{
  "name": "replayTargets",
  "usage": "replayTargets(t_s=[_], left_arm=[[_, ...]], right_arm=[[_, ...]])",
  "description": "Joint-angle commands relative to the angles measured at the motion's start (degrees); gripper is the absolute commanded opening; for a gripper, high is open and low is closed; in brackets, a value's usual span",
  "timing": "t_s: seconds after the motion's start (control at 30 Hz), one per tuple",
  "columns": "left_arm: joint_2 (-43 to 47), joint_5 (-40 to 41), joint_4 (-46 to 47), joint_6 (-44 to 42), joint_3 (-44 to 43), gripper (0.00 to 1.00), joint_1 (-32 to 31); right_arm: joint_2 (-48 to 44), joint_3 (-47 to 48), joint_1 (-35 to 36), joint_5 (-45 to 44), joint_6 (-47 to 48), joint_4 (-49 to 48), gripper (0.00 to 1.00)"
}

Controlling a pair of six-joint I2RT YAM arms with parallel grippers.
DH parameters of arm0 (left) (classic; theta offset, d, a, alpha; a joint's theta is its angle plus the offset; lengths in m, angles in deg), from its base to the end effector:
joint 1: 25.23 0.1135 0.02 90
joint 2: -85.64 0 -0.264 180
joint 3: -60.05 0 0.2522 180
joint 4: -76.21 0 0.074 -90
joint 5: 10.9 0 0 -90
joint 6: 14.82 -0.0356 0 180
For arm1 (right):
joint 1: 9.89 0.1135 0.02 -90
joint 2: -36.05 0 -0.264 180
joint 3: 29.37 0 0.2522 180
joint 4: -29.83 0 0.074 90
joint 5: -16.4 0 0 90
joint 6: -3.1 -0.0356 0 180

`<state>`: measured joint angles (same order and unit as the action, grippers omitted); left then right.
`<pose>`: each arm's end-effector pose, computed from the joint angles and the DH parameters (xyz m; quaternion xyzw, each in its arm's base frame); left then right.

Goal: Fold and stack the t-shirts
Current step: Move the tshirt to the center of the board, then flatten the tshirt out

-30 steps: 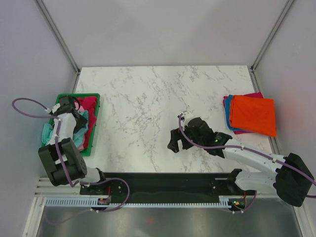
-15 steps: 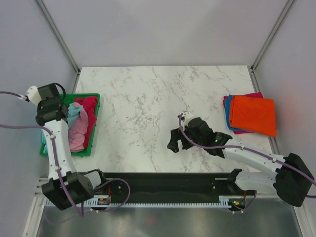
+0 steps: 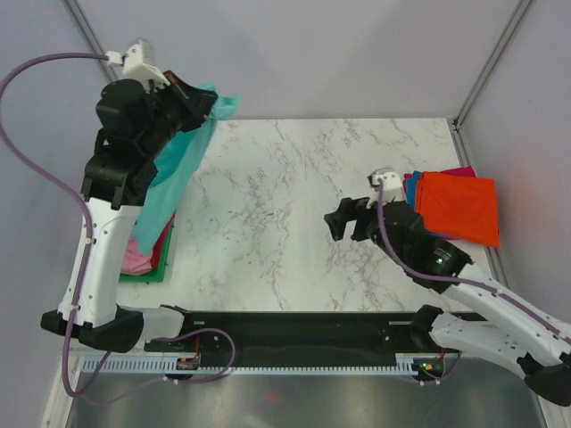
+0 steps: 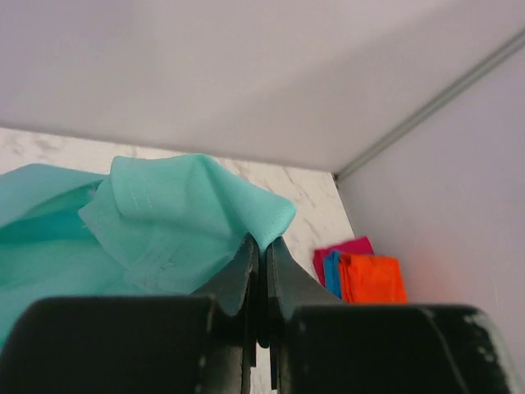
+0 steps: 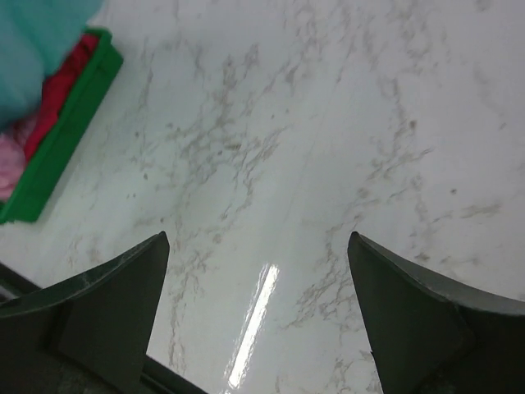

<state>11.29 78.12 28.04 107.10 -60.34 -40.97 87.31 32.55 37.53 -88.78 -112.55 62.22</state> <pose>0.2245 -0.0639 0.5452 -0.0955 0.7138 -0.2860 0.6322 0.1444 0.1434 0.3260 -0.0822 0.8197 0.2433 0.5120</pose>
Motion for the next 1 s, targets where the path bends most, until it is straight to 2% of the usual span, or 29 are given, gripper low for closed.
replayTargets(t_s=[0.0,0.03,0.07,0.17,0.2,0.33,0.37,0.47,0.5,0.57,0.67,0.87,0.97], left_arm=[[-2.2,-2.9,-0.04,-2.3,4.04,0.08,-6.91],[-2.9,-2.37,0.05,-1.87,5.97,0.11,-9.02],[-4.74,-2.54,0.31,-1.78,9.65,0.35,-13.21],[-9.57,-7.54,-0.3,-2.74,15.89,0.84,-19.47],[-10.29,-7.81,-0.3,-2.39,17.4,0.89,-20.63],[-10.12,-4.4,-0.39,-1.95,23.56,0.93,-23.36],[-9.33,-3.34,-0.74,-2.04,24.01,0.93,-23.36],[-5.56,4.9,-4.24,-2.65,24.45,0.93,-23.36],[-3.02,10.32,-6.87,-3.0,24.63,0.93,-23.28],[-0.03,17.89,-9.08,-3.18,25.76,0.93,-23.1],[6.74,22.58,-11.37,-3.79,29.19,0.92,-21.61],[20.19,26.99,-13.48,-3.71,39.73,0.92,-15.38],[25.64,26.46,-13.4,-3.62,44.66,0.9,-11.77]], right_arm=[[-8.52,4.22,-0.05,-18.01,0.08,7.36,0.98],[-10.29,4.31,-0.05,-22.31,-0.45,8.34,0.98],[-11.87,3.96,-0.13,-24.26,-0.8,9.22,0.98],[-17.33,2.73,-0.05,-26.21,-1.16,11.42,0.98],[-18.82,2.55,-0.05,-26.13,-1.68,13.43,0.98],[-19.72,0.1,-0.05,-19.56,-3.09,16.17,0.98],[-19.28,-0.69,-0.05,-13.79,-2.92,15.74,0.98],[-13.93,-3.59,0.04,-4.8,-3.26,11.7,0.98],[-9.56,-4.04,-0.04,-0.07,-3.53,8.99,0.98],[-1.49,-3.78,0.04,3.22,-3.53,6.43,0.98],[9.41,-0.89,0.04,5.25,-2.57,5.01,0.98],[27.36,3.87,0.04,9.9,-1.95,0.37,0.98],[32.21,4.22,0.04,11.66,-1.25,-2.45,0.98]])
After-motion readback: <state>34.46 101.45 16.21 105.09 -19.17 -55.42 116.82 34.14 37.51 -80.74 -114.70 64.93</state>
